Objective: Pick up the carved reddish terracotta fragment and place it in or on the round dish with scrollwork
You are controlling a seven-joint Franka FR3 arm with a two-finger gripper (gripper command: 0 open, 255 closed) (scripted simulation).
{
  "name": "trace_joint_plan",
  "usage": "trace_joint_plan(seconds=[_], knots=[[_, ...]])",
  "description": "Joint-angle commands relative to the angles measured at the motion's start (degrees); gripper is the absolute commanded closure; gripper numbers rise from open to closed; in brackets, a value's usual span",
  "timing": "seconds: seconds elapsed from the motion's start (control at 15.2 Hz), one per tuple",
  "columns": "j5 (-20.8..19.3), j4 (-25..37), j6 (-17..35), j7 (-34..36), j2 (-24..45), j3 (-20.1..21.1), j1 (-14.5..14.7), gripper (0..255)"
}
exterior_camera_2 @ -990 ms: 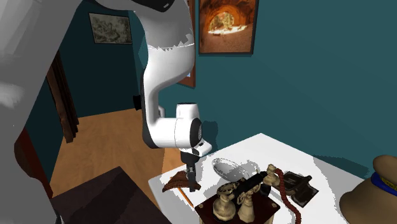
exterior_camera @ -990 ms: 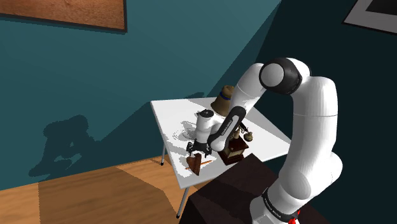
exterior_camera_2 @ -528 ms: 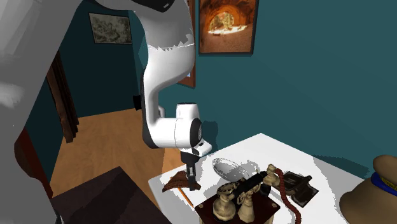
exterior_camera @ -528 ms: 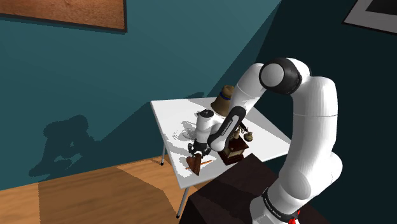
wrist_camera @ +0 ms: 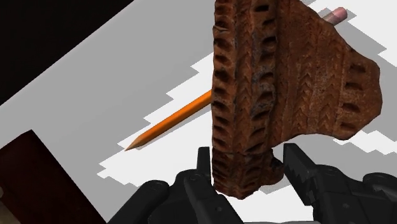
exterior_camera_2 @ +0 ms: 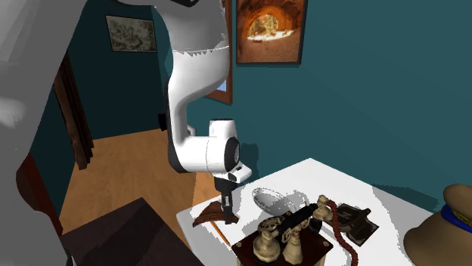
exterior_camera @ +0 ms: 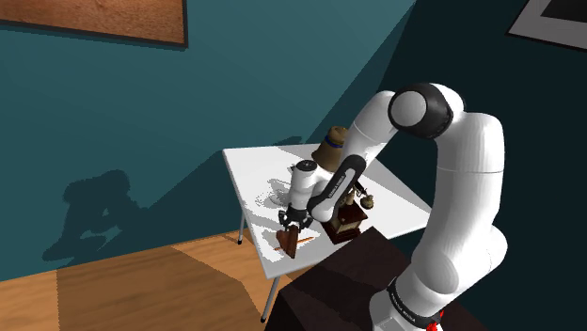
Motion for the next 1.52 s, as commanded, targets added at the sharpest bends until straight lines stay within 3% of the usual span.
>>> trace_joint_plan(seconds=[0.0, 0.86, 1.45], knots=[[1.3, -0.7, -1.2, -1.3, -1.8, 1.5, -1.3, 255], [12.6, -4.8, -8.8, -10.6, -13.7, 11.2, -8.8, 255], [22.6, -6.2, -14.6, -18.2, -22.0, 16.3, -11.9, 255]])
